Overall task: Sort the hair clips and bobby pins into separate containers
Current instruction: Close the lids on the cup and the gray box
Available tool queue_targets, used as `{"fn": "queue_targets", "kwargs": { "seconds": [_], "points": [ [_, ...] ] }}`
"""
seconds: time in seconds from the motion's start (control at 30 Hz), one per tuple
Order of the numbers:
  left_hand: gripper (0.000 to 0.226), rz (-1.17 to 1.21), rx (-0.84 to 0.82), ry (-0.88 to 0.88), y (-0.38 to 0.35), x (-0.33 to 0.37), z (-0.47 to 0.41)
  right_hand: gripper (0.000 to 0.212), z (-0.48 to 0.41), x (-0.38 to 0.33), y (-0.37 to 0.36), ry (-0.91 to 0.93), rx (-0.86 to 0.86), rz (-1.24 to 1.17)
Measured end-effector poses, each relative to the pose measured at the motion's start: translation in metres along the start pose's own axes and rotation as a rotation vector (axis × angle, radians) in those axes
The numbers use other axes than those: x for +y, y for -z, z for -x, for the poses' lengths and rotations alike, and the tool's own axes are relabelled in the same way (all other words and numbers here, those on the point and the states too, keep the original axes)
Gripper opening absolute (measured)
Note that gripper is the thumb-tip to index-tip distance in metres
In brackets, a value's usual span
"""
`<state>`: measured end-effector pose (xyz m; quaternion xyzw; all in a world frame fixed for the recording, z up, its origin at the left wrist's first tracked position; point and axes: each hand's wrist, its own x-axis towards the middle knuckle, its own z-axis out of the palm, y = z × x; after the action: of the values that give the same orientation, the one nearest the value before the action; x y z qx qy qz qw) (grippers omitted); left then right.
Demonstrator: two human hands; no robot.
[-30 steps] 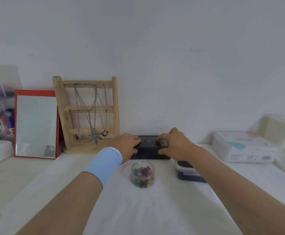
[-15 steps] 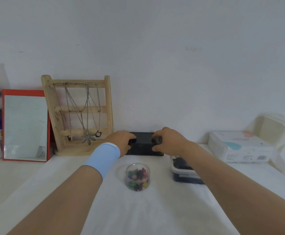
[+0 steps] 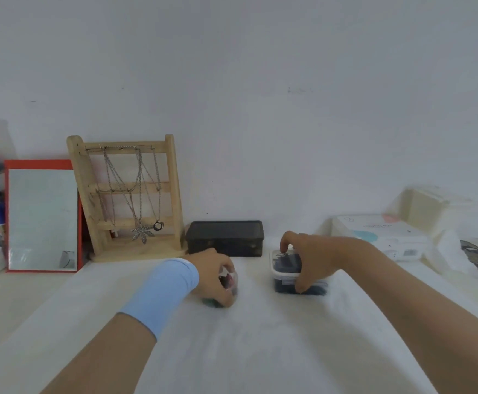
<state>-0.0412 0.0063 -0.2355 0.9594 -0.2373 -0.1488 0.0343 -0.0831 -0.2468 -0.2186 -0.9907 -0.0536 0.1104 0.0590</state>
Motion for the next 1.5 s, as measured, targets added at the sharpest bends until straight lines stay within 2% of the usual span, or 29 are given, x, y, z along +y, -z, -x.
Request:
{"fn": "queue_targets", "kwargs": {
  "seconds": [0.13,0.23,0.37,0.5,0.6,0.77,0.87,0.9,0.97,1.03,1.07,1.2,1.27,1.37,1.43,1.5],
  "points": [
    [0.09,0.03,0.139,-0.045,0.014,0.004,-0.012,0.075,-0.008,0.011,-0.001,0.029,0.128,-0.059],
    [0.099,0.143,0.253,-0.102,0.027,0.008,-0.024,0.073,-0.023,0.024,0.002,0.011,0.219,-0.07],
    [0.08,0.259,0.374,-0.136,0.039,0.013,-0.041,0.067,-0.051,0.035,-0.001,0.031,0.261,-0.103],
    [0.076,0.259,0.416,-0.166,0.043,0.013,-0.056,0.062,-0.07,0.039,-0.006,0.096,0.363,-0.074],
    [0.078,0.273,0.441,-0.174,0.04,0.012,-0.065,0.062,-0.073,0.043,-0.007,0.082,0.404,0.057],
    [0.083,0.352,0.497,-0.2,0.033,0.015,-0.075,0.055,-0.079,0.035,-0.014,0.045,0.485,0.125],
    [0.083,0.362,0.516,-0.22,0.031,0.019,-0.08,0.065,-0.077,0.034,-0.011,0.01,0.443,0.119],
    [0.081,0.374,0.523,-0.22,0.031,0.021,-0.082,0.072,-0.074,0.034,-0.008,0.008,0.43,0.066],
    [0.079,0.4,0.534,-0.221,0.032,0.024,-0.088,0.078,-0.065,0.03,0.004,0.046,0.46,-0.287],
    [0.081,0.435,0.538,-0.231,0.033,0.03,-0.095,0.073,-0.06,0.023,0.012,0.133,0.517,-0.723],
    [0.083,0.464,0.546,-0.24,0.033,0.034,-0.099,0.068,-0.06,0.019,0.015,0.17,0.525,-0.827],
    [0.08,0.595,0.588,-0.279,0.028,0.045,-0.114,0.051,-0.07,0.016,0.008,0.148,0.618,-0.674],
    [0.078,0.685,0.542,-0.298,0.024,0.044,-0.118,0.043,-0.077,0.021,0.003,0.136,0.646,-0.665],
    [0.065,0.59,0.506,-0.282,0.017,0.04,-0.118,0.021,-0.084,0.027,-0.004,0.138,0.699,-0.558],
    [0.045,0.425,0.582,-0.212,0.016,0.035,-0.115,0.022,-0.087,0.029,-0.008,0.136,0.729,-0.497],
    [0.035,0.22,0.642,-0.128,0.014,0.026,-0.11,0.025,-0.088,0.03,-0.01,0.138,0.748,-0.452]
  ]
}}
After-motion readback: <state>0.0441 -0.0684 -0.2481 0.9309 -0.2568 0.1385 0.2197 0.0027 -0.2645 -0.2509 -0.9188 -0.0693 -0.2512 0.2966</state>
